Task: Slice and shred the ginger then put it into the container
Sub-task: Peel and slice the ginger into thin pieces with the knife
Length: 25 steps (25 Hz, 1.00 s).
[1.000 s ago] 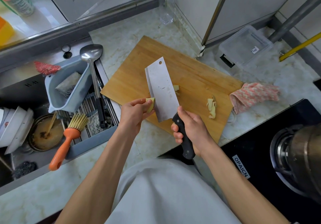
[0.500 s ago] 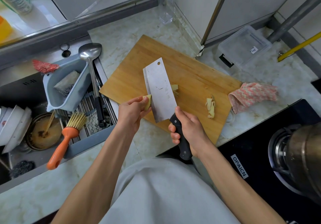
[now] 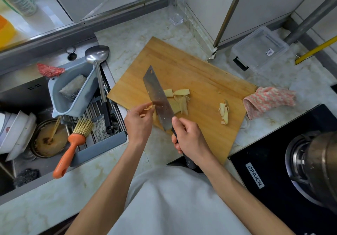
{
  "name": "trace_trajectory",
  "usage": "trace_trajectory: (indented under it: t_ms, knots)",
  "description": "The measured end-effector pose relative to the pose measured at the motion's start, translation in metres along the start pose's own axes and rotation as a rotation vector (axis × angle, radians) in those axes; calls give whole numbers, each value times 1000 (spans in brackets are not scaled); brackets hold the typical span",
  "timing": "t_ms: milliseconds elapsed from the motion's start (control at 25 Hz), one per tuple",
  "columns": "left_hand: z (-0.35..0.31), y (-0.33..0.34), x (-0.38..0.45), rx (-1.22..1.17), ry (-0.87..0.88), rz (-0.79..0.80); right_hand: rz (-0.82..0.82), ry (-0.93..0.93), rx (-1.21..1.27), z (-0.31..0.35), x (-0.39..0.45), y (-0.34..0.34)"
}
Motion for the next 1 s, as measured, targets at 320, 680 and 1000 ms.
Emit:
trace_trajectory:
  t_ms: [320,680,1000]
  knots:
    - [10,6,-9,-2,-22,-72,-48,-84,-234,0,1,11]
    - [19,10,-13,-171,-127,-106,-85,-110,-264,-5,-13,15]
    - [23,14,-5,-214,-159,-45,-132,-181,-300,-2,-5,21]
Point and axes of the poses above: each hand's wrist, its own x-axis towards the middle knuckle, its own y-axis out of the palm, z = x × y, the point moved 7 cm from there along x, towards the middle knuckle, and after that the axes turned 3 degrees about -y, right-handed, at the moved point
